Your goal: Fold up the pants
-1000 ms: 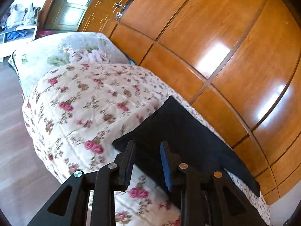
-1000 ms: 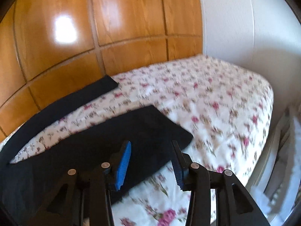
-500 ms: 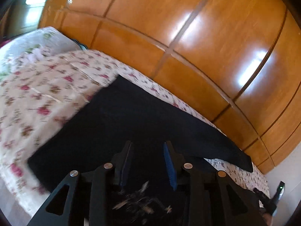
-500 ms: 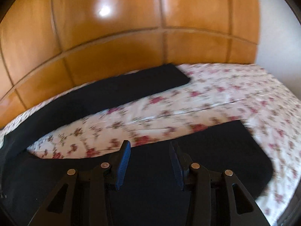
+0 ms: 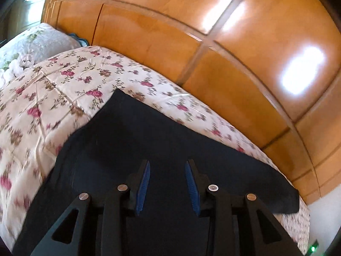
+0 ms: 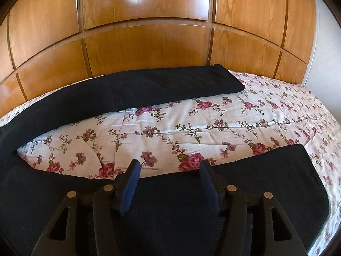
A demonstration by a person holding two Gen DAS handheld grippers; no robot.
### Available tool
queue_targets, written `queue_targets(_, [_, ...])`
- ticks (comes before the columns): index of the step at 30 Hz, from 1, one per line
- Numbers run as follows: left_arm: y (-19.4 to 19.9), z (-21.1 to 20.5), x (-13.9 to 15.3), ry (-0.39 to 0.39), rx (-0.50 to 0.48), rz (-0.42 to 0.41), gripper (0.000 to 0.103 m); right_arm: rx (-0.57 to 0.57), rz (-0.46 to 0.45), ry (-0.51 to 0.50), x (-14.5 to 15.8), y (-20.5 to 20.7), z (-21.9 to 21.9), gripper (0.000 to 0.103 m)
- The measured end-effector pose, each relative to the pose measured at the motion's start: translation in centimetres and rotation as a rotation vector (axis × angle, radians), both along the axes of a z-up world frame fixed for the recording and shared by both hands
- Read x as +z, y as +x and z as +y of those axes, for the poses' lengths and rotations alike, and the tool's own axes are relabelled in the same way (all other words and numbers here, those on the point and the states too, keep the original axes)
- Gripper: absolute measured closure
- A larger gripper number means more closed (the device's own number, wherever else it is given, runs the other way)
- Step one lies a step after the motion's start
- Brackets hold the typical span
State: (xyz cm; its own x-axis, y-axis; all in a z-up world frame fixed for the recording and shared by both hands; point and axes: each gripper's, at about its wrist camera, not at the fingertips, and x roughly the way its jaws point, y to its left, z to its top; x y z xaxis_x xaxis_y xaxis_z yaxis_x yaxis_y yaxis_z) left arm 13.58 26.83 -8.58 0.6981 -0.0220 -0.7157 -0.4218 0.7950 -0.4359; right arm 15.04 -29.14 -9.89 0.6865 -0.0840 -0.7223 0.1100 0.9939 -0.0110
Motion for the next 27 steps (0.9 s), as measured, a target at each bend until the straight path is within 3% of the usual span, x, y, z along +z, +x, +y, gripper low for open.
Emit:
queue_targets(9, [4.9, 5.4, -2.3, 0.057, 0.126, 0.095, 0.068, 0.000, -0.004, -0.026, -0.2, 0.0, 0.3, 0.042])
queue_targets(18, [7.8, 6.6, -2.9, 0.134, 0.077, 0.105, 0.068, 0.006, 0.000, -0.045, -0.3, -0.1, 0.6, 0.041])
queue_targets(23, [8.8, 7.7, -3.7, 0.131, 0.095, 0.101, 0.068, 0.009, -0.004, -0.029, -0.3, 0.0, 0.3, 0.040])
queue_targets(27, [9.4, 7.0, -4.1, 0.205, 0.079, 0.104, 0.068, 0.009, -0.007, -0.021, -0.3, 0.0, 0.2, 0.040])
